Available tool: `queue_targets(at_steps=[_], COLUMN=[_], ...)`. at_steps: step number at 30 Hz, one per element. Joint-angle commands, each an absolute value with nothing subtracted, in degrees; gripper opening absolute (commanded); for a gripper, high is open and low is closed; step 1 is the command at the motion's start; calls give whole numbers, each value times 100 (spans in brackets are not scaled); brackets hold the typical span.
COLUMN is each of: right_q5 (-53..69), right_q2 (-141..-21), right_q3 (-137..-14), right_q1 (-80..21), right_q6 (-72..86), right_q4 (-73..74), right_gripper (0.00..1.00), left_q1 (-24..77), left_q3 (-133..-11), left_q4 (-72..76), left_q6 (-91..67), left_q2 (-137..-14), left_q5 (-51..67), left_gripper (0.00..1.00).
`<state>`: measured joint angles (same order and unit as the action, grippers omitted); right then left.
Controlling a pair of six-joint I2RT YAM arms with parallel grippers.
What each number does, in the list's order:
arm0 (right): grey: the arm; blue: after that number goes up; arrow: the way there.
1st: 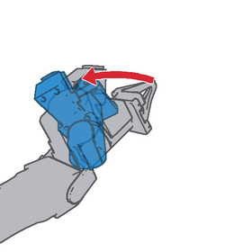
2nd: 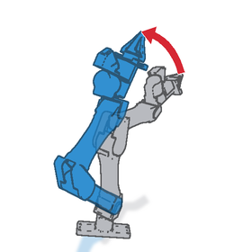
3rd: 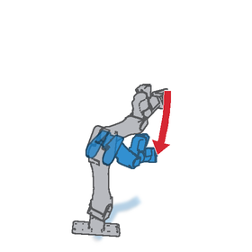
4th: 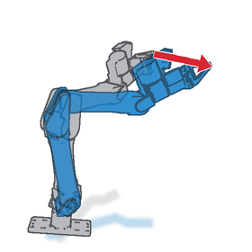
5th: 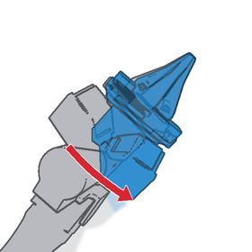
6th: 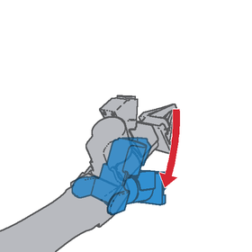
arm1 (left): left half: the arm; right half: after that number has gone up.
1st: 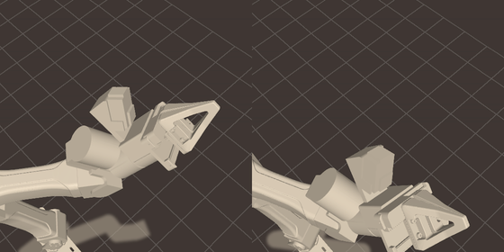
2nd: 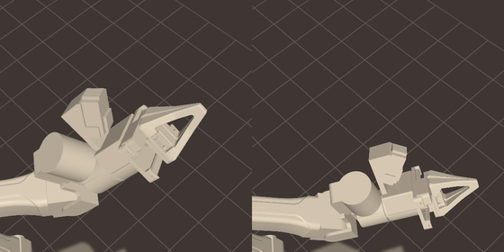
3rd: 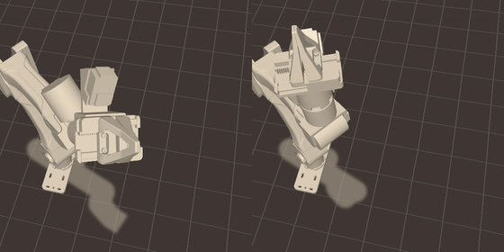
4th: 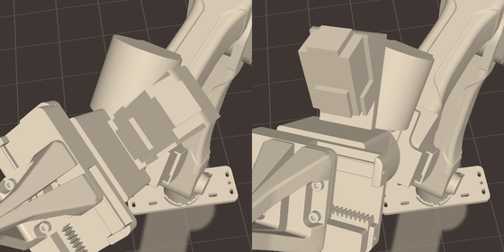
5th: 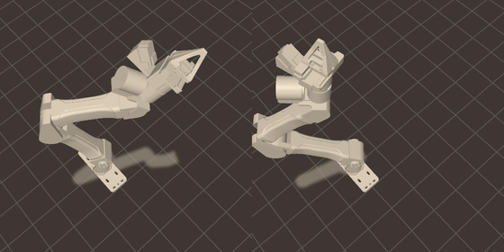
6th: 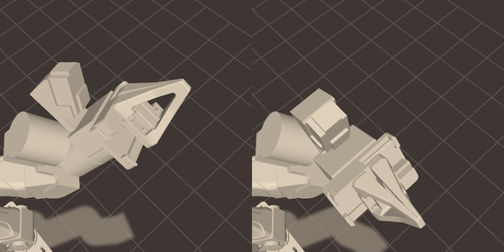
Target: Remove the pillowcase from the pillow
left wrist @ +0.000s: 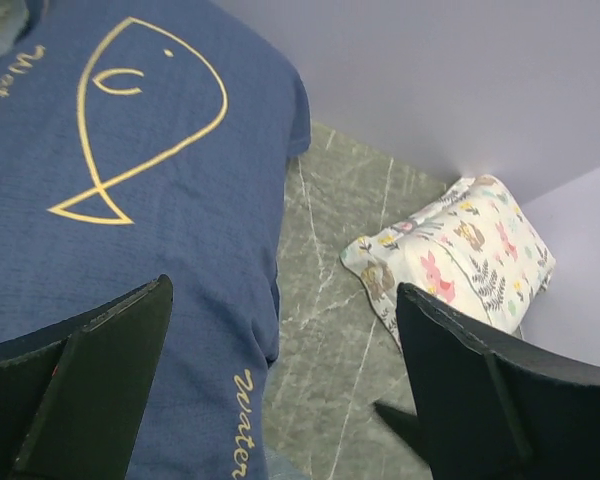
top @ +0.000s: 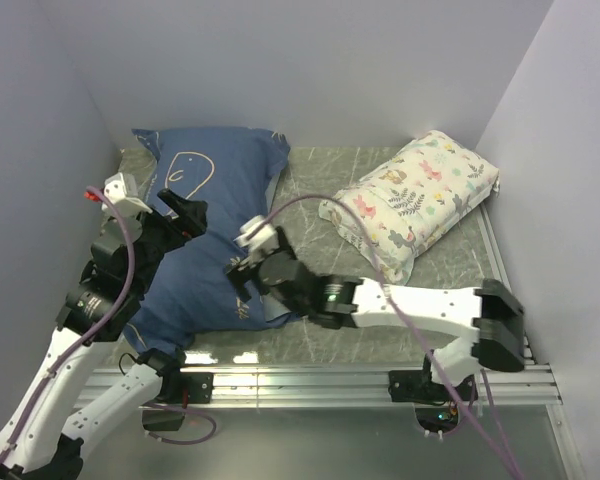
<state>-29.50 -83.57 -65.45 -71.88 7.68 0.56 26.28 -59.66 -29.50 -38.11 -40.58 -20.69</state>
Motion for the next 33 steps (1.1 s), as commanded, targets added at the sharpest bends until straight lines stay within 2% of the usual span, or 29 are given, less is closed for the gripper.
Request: queue_targets(at_steps=[1, 7, 11, 16, 17, 19, 20, 21, 23, 30, 33], right_q5=[-3384, -3376, -3260, -3786, -3953, -4087, -4061, -3913, -3728, -3332, -2761], right_q2=[-9016, -10466, -10791, -11442, -11696, -11821, -11769, -11664, -11129, -9722, -9326], right_q3=[-7284, -7997, -8024, -8322, -8445, -8735, -8745, -8719, -8334, -7568, -7104], right_q1=[-7776, -8191, -8253, -8227, -8192, -7964, -7841, -7735, -7393, -6400, -5942], right_q6=[-359, -1028, -932, -932, -897, -608, -267, -98, 287, 1115, 1607], right_q4=[-526, -703, -695, -441, -265, 313, 464, 553, 536, 914, 976], right_gripper=[100, 100, 100, 99, 96, 72, 55, 18, 2, 0, 0], left_q1=[2619, 2619, 2619, 2619, 2619, 2619, 2619, 2619, 2610, 2619, 2619], left_q3=[-6406, -7302, -7418, -7295, -7243, -7207, -7164, -7146, -7049, -6549, -6162], left_q4=[-3269, -3393, -3331, -3199, -3182, -3164, -3155, -3155, -3120, -3050, -2997], left_q6=[-3578, -3288, -3138, -3120, -3120, -3129, -3129, -3120, -3120, -3269, -3436], left_q2=[-4051, -4236, -4333, -4429, -4430, -4456, -4456, -4456, -4439, -4430, -4421], left_q5=[-2522, -2813, -2751, -2637, -2593, -2584, -2593, -2593, -2584, -2496, -2540], left_gripper=[99, 99, 99, 99, 99, 99, 99, 99, 99, 99, 99])
